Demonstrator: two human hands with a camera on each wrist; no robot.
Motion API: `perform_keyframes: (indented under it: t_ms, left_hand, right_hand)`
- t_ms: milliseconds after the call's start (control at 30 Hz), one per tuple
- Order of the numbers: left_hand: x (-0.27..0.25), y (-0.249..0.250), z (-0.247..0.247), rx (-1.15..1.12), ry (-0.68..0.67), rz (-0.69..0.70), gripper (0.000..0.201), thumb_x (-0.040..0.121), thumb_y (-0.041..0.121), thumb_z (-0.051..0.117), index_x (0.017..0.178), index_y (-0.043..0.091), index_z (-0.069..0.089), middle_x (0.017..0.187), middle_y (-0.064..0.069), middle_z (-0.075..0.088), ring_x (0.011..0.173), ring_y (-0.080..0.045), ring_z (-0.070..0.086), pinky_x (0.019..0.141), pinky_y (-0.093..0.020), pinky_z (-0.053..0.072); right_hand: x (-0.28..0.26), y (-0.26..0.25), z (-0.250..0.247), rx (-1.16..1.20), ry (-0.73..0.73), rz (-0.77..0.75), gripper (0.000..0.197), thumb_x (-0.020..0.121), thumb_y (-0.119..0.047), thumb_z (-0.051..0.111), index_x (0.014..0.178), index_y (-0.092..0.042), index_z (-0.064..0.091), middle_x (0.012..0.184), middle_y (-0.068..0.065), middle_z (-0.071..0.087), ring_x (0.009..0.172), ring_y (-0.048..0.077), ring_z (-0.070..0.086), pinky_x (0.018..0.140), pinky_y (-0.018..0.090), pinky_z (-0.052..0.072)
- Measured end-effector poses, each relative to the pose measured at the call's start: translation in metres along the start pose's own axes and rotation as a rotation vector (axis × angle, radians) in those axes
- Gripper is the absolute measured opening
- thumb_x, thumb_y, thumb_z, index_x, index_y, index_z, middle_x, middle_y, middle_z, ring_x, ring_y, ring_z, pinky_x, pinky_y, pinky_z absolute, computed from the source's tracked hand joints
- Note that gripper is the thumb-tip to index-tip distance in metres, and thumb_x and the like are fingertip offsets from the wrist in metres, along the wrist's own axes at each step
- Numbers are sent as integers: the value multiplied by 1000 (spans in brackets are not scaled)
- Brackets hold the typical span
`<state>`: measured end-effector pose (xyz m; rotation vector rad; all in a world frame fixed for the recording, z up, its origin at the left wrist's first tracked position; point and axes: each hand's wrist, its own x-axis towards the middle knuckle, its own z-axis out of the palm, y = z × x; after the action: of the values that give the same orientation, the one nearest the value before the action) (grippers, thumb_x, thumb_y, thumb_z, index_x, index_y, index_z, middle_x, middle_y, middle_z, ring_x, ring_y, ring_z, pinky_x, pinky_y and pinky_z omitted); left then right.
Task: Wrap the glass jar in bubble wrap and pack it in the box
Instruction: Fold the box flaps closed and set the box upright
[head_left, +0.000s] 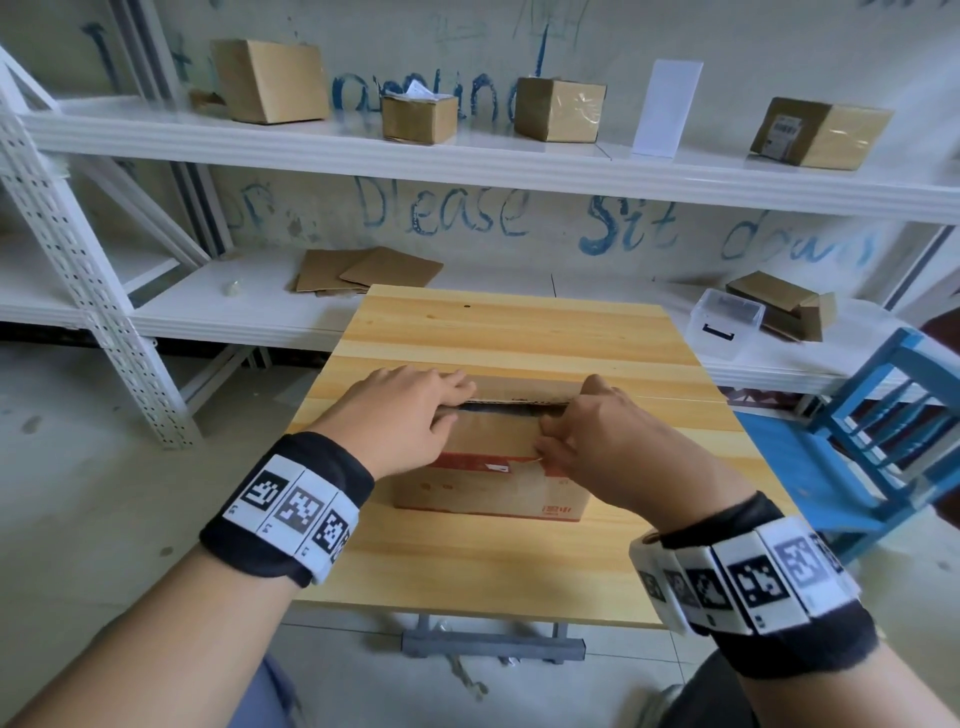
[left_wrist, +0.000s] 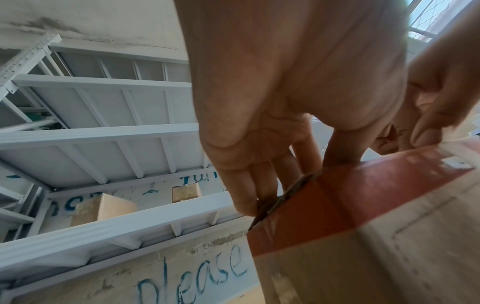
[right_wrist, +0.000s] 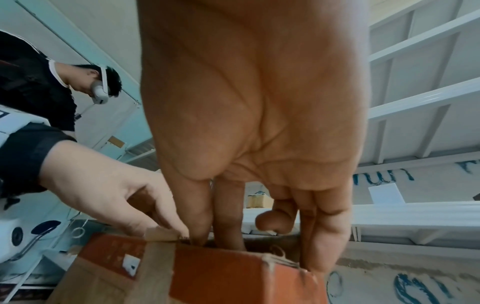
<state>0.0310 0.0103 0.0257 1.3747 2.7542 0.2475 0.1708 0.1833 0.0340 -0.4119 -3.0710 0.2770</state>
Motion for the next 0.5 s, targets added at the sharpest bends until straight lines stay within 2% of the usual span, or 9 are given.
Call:
perform_keyframes:
  t_ms: [167, 233, 300, 367, 433, 500]
  left_hand:
    - [-2, -1, 3, 50, -48, 18, 47, 108, 25, 36, 155, 32, 37, 167, 14, 22, 153, -14, 26, 123, -41, 26]
    - [-2, -1, 1, 49, -69, 15, 47, 108, 24, 35, 155, 32, 36, 167, 14, 21, 154, -14, 25, 122, -40, 24]
    - [-1, 1, -3, 103, -115, 22, 49, 108, 22, 33, 157, 29, 34, 169, 11, 17, 155, -17, 22, 122, -40, 23]
    - [0, 6, -6, 152, -215, 31, 53, 107, 21, 31, 159, 23, 27, 171, 4, 6, 157, -22, 13, 123, -41, 20]
    - [0, 8, -9, 122, -300, 10, 60, 103, 27, 36, 161, 20, 22, 172, 2, -3, 158, -24, 4, 124, -41, 15]
    - [0, 7, -8, 87, -319, -5, 71, 98, 40, 47, 161, 21, 21, 172, 4, -5, 158, -25, 2, 125, -43, 16]
  right_hand:
    - [0, -3, -4, -108, 63, -18, 35, 99, -41, 50, 110, -19, 75, 111, 4, 52, 107, 24, 45, 93, 36, 45]
    - [2, -4, -4, -67, 36, -57, 41, 96, -46, 54, 109, -14, 77, 113, 2, 52, 109, 21, 46, 96, 33, 45]
    - [3, -4, -3, -23, -2, -97, 47, 89, -56, 61, 102, -14, 78, 113, -1, 52, 108, 17, 49, 91, 23, 42]
    - [0, -3, -3, -11, -18, -124, 47, 85, -59, 66, 101, -16, 78, 114, -4, 51, 105, 14, 52, 87, 18, 40]
    - [0, -1, -4, -16, -18, -140, 45, 86, -56, 68, 106, -18, 79, 117, -3, 52, 102, 14, 55, 89, 19, 43]
    - [1, 1, -5, -15, -14, -144, 37, 89, -47, 67, 107, -17, 79, 120, -3, 53, 99, 13, 55, 91, 19, 44]
